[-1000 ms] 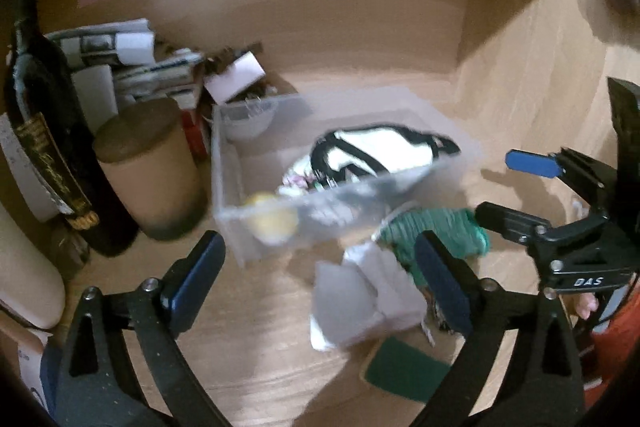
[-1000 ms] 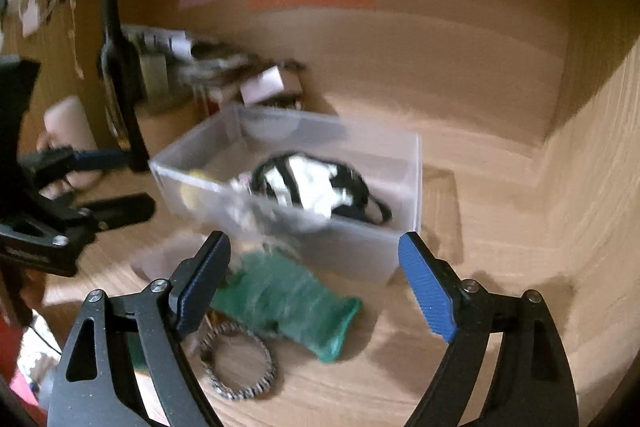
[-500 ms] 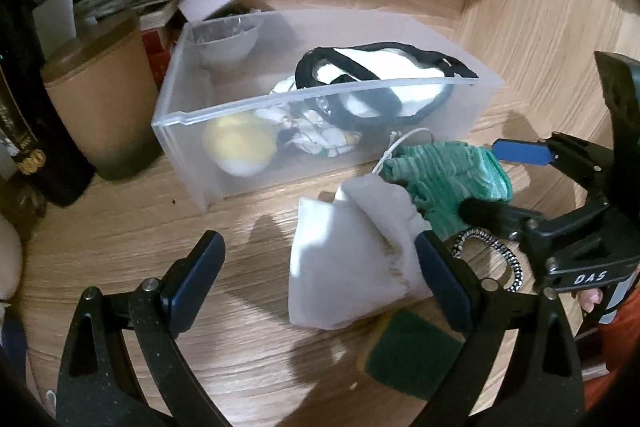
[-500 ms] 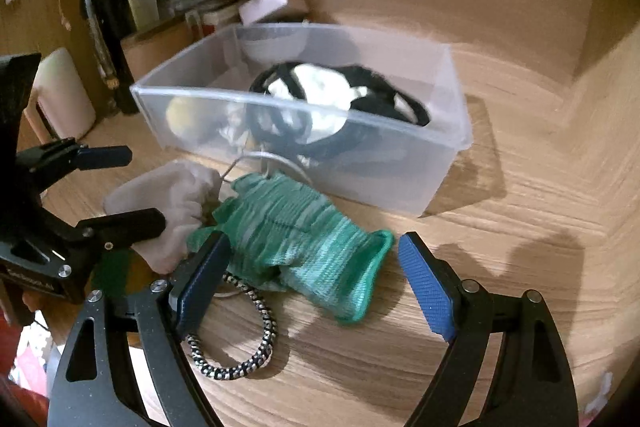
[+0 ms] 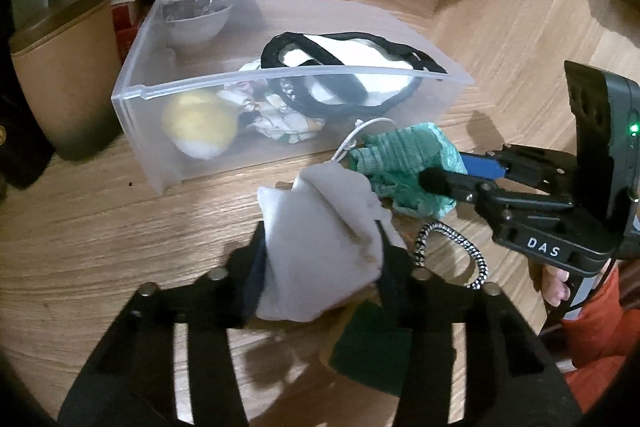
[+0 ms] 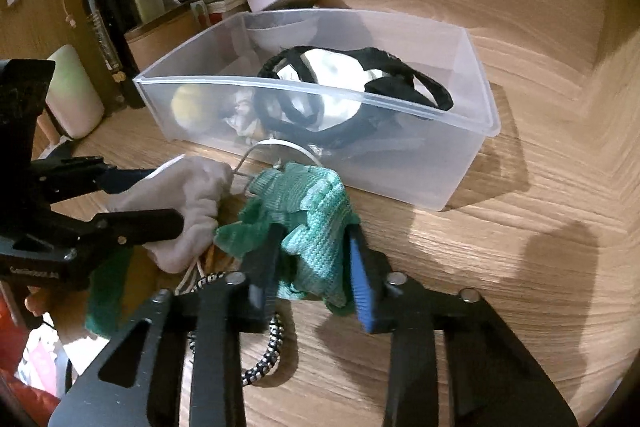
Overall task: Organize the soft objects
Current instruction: 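Grasp the green knit glove with the right gripper while the left grasps the white sock, then carry the glove and sock over the clear box and release both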
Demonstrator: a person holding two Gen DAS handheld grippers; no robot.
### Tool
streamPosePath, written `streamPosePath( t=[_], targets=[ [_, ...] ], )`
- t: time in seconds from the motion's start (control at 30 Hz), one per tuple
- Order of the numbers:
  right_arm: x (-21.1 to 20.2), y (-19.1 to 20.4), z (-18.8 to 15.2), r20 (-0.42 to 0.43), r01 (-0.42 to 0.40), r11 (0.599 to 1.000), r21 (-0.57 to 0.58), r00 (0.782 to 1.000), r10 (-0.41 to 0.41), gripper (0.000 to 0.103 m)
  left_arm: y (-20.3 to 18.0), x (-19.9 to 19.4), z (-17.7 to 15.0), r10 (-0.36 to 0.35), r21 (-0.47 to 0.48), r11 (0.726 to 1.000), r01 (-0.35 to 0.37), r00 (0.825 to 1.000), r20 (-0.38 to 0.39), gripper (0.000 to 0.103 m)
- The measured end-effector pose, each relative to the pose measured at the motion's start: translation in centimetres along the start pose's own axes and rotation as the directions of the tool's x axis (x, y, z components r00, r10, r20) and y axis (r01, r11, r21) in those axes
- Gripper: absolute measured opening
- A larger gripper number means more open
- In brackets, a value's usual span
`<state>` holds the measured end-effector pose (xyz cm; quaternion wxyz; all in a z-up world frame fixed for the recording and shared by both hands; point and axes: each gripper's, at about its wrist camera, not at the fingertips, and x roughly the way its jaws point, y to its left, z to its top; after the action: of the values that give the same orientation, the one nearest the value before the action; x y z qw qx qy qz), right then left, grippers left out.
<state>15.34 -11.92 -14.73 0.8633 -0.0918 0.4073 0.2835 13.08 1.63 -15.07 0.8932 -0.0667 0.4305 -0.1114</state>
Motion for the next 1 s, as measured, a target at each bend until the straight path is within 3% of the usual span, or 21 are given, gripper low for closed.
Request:
streamPosePath(
  t=[0.23,0.53,0.7,1.0],
  targets=[
    [-2.3,-0.2,-0.1,0.066,0.019,1.0,0.011,0.998,-0.019,0.02,-0.3,-1.4,0.1,0.039,0.013,0.999,-0.039,0.999,0.035,0.019],
    [-6.4,-0.7,0.6,0.177,0.037,0.999,0.023,0.983,-0.041,0.02,-0.1,-5.6,1.1,0.089,0.006,0.996,-0.091,0.984,0.152,0.017],
    [-8.3,-0.8,1.3,0.242,0.05,0.998,0.027,0.969,-0.055,0.02,-0.3,-8.3,2.9,0.125,0.016,0.991,-0.133,0.963,0.239,0.017],
    [-9.8,-0.5,3.6,0.324,0.08,0.997,0.012,0.943,-0.079,0.02,-0.8,-11.5,6.0,0.177,0.016,0.98,-0.198,0.908,0.38,0.017]
  ],
)
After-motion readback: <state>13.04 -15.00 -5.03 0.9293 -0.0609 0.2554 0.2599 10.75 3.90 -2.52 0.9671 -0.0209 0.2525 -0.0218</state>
